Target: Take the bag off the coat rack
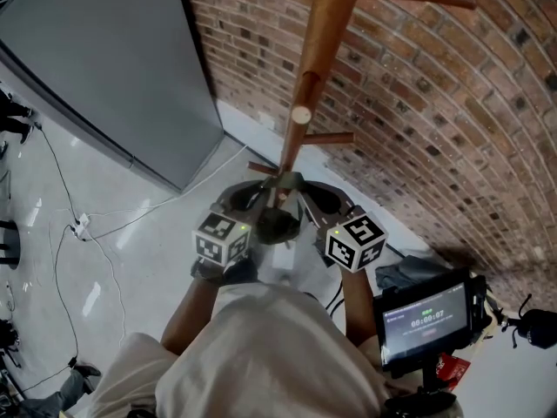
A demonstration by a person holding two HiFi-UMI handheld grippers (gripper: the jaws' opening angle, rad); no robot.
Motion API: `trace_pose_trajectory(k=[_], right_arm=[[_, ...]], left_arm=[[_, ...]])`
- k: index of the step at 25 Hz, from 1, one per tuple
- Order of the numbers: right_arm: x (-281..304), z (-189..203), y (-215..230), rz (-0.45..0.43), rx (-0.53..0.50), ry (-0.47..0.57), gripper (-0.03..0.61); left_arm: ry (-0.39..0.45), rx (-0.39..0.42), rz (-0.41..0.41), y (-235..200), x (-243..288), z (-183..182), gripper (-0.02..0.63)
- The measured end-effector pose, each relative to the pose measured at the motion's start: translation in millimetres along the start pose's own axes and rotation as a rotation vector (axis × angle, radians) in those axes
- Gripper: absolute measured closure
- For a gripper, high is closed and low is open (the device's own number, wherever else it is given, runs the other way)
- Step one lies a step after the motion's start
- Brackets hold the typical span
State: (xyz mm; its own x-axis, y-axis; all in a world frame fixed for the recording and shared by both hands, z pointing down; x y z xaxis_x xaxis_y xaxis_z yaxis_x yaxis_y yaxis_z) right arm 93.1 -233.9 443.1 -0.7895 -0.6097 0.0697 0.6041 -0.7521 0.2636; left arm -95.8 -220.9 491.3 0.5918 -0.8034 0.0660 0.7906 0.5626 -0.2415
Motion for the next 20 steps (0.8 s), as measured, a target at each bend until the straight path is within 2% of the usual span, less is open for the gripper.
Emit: trace_pose_trajectory(k=[15,20], right_arm=[[-17.4,-37.0,-18.8,-0.049,-0.032,0.062,0.571],[-21.6,-57.7,-26.5,-0.058,-0.015,0.086,0.571]], left_arm=[[0.095,-0.011,-0.031,18.1,-21.4,-36.0,0.571],[0.137,0.021,-0.035,25.7,-29.9,-60.9,0.571]])
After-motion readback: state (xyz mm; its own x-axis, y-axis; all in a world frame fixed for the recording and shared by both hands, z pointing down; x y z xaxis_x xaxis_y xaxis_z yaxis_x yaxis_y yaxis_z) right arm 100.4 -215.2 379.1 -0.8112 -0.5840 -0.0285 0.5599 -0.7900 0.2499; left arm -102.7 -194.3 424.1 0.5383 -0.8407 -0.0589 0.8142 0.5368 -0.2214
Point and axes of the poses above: the fingertips, and each gripper's own axes: x forward along the fingers, y to its right, z out of its underside, the point moved 9 cm from there along -x, backward along the fingers, and after that the axes turned 13 degrees about y, right-handed, at the moved point
